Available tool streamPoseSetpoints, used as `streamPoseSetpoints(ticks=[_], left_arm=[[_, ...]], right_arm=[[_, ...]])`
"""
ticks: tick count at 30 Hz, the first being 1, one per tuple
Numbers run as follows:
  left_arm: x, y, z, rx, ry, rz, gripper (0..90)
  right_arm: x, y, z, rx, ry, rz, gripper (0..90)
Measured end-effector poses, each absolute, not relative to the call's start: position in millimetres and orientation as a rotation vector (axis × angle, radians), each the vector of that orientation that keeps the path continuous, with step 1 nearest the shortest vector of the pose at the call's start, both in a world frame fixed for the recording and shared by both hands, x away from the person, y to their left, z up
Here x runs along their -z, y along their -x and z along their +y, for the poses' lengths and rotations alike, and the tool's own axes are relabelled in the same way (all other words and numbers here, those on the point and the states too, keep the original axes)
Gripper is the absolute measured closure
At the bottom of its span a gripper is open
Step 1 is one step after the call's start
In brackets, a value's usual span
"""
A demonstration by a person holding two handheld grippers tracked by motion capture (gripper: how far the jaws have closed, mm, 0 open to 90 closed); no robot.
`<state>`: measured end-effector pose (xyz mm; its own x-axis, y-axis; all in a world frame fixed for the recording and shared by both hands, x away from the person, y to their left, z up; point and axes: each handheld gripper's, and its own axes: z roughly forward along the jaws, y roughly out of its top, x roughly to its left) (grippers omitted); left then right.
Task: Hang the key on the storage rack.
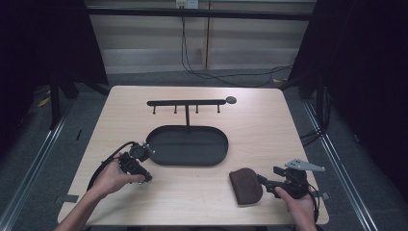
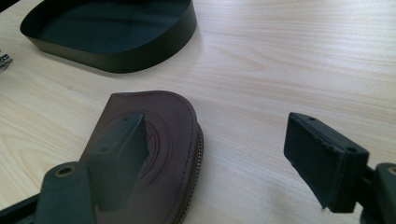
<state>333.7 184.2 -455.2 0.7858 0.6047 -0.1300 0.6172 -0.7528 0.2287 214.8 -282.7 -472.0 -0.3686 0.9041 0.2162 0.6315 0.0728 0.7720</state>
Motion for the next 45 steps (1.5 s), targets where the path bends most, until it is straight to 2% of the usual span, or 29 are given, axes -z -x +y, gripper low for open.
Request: streamPoseSetpoints(ticks=[3,6,10,25,31,39,45], left_arm=[[456.8,-334.6,182.4,0.082,-2.719,0.963,66.1],[459.0,-335.7,181.4,0.091,-2.733,0.973,60.6],[459.1,-335.7,180.6,0.090,-2.742,0.964,61.6],[455.5,-329.3,175.2,0.113,-2.791,0.849,85.8],[450.0,-326.1,174.4,0.129,-2.808,0.801,87.5],[443.0,-322.1,167.6,0.073,-2.844,0.758,89.2],[445.7,-319.8,164.4,0.109,-2.853,0.737,88.1]], right_arm=[[472.1,-214.7,-282.6,-1.192,-1.534,2.037,21.3],[472.3,-215.0,-282.6,-1.193,-1.533,2.041,21.3],[472.3,-214.9,-282.4,-1.192,-1.533,2.045,21.3],[473.3,-215.9,-281.6,-1.180,-1.533,2.055,21.3],[473.4,-215.9,-281.3,-1.170,-1.537,2.055,21.3],[473.2,-215.7,-280.9,-1.165,-1.537,2.057,21.3],[473.5,-216.0,-281.2,-1.165,-1.537,2.058,21.3]])
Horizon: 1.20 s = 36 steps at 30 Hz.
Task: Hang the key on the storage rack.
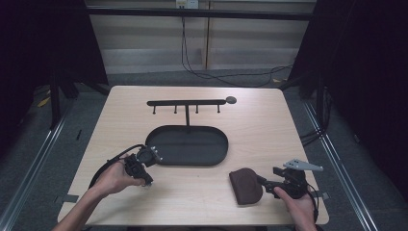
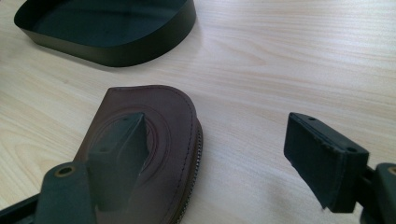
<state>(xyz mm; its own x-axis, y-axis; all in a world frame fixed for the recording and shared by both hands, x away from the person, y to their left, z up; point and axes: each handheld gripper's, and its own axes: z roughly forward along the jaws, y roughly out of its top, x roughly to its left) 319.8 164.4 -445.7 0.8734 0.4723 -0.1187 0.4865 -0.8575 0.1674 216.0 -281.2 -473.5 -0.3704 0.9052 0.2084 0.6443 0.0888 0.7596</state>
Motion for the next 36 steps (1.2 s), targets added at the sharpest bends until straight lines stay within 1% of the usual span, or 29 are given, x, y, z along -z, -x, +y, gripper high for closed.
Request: streamPoseSetpoints(ticks=[5,7,11,26,32,36], left_arm=[[449.3,-320.9,166.9,0.102,-2.879,0.753,87.0],[448.6,-321.0,167.4,0.104,-2.875,0.758,88.7],[445.4,-320.7,168.3,0.113,-2.875,0.761,89.1],[409.5,-322.6,173.3,0.082,-2.881,0.724,89.1],[402.2,-324.6,175.1,0.061,-2.879,0.735,89.0],[398.5,-327.5,175.8,0.072,-2.891,0.741,89.0]], right_arm=[[473.2,-215.7,-280.9,-1.167,-1.537,2.059,21.3],[473.3,-215.9,-281.2,-1.165,-1.537,2.059,21.3],[473.7,-216.5,-281.0,-1.164,-1.534,2.062,21.3],[473.9,-216.5,-280.8,-1.163,-1.538,2.065,21.2],[473.9,-216.6,-280.7,-1.163,-1.537,2.066,21.2],[474.1,-216.8,-280.9,-1.165,-1.539,2.067,21.1]])
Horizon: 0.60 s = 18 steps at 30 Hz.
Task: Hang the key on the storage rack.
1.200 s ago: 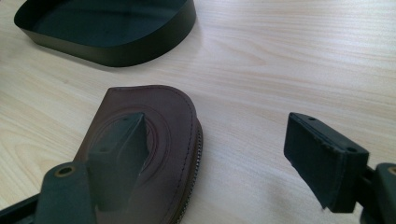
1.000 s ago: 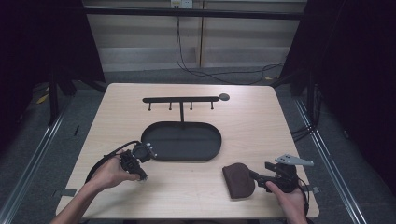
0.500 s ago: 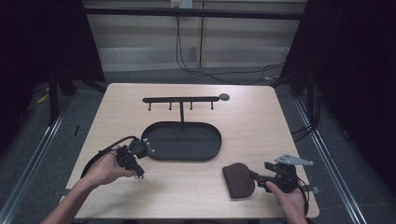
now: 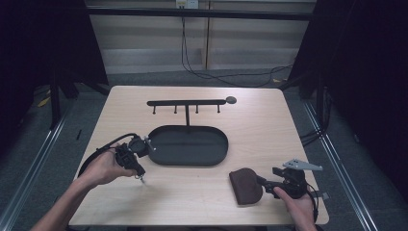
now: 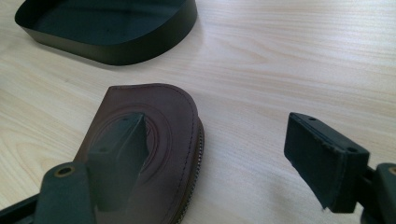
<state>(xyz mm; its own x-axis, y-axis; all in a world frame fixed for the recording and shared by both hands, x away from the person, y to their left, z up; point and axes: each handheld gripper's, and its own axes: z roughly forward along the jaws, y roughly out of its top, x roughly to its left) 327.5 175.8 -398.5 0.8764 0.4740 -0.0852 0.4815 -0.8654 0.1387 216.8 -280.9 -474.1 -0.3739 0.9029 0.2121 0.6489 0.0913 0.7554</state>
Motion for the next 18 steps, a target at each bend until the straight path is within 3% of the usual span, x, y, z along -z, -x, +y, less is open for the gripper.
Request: streamPoseSetpoints(ticks=[18], left_arm=[[369.2,-334.8,168.1,0.073,-2.900,0.711,89.1]], right_arm=[[474.4,-216.7,-280.2,-1.167,-1.539,2.077,20.4]])
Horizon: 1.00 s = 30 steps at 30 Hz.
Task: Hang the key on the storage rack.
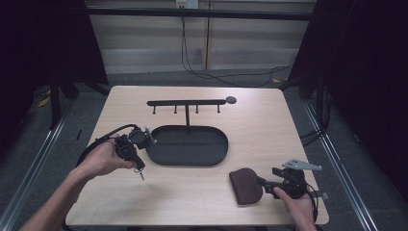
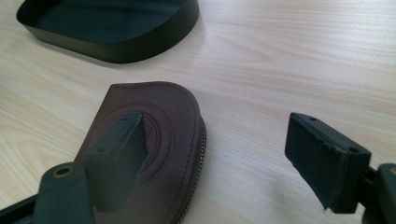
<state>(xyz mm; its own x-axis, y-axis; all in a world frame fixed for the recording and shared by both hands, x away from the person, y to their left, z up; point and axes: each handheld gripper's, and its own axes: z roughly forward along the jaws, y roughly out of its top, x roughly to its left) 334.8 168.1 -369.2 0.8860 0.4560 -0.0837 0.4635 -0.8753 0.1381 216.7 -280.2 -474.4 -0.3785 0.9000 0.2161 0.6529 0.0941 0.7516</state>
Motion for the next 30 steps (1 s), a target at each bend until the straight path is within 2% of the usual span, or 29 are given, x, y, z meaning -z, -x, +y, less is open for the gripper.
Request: streamPoseSetpoints(ticks=[10,18,30], left_arm=[[350.6,-343.5,172.6,0.075,-2.912,0.674,89.1],[334.6,-351.9,177.9,0.052,-2.865,0.718,89.2],[315.4,-362.6,168.5,0.040,-2.867,0.709,89.3]], right_arm=[[473.7,-216.2,-280.7,-1.173,-1.529,2.072,20.0],[473.9,-216.5,-280.4,-1.169,-1.535,2.071,20.1],[474.1,-216.5,-281.0,-1.172,-1.535,2.073,20.2]])
